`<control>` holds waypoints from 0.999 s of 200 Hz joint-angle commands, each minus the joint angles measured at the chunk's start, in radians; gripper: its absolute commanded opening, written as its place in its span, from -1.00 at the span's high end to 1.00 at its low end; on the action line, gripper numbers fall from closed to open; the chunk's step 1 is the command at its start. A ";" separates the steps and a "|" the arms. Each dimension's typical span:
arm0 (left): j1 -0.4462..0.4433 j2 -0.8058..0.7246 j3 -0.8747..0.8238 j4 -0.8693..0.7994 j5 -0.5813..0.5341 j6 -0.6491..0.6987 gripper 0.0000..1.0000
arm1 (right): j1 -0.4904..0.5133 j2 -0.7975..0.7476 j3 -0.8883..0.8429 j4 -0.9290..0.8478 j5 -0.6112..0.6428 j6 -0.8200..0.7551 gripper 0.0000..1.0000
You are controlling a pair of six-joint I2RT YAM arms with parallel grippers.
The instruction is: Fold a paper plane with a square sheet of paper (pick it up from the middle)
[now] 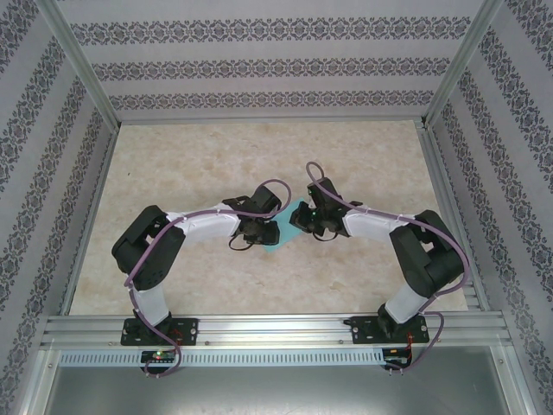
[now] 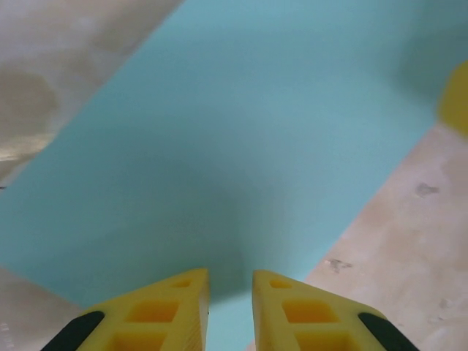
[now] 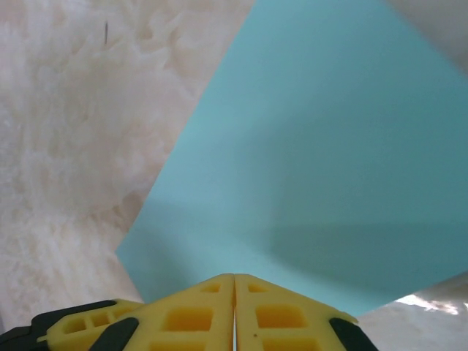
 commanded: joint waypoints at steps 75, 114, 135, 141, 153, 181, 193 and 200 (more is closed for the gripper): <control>0.006 -0.029 -0.068 0.223 0.140 -0.126 0.75 | -0.003 0.069 -0.107 0.188 -0.114 -0.009 1.00; 0.005 -0.007 -0.065 0.233 0.142 -0.131 0.78 | -0.008 0.094 -0.117 0.195 -0.113 -0.012 1.00; 0.005 0.013 -0.062 0.236 0.135 -0.130 0.79 | -0.010 0.095 -0.125 0.199 -0.113 -0.014 1.00; 0.005 0.017 -0.061 0.237 0.134 -0.130 0.79 | -0.009 0.093 -0.127 0.200 -0.114 -0.014 1.00; 0.005 0.026 -0.056 0.234 0.131 -0.129 0.80 | -0.011 0.090 -0.127 0.202 -0.118 -0.015 1.00; 0.005 0.046 -0.044 0.211 0.107 -0.120 0.80 | -0.014 0.069 -0.138 0.229 -0.134 -0.017 1.00; 0.005 0.052 -0.042 0.201 0.101 -0.118 0.81 | -0.017 0.057 -0.141 0.230 -0.136 -0.021 1.00; 0.005 0.056 -0.044 0.197 0.096 -0.118 0.81 | -0.018 0.053 -0.143 0.230 -0.136 -0.023 1.00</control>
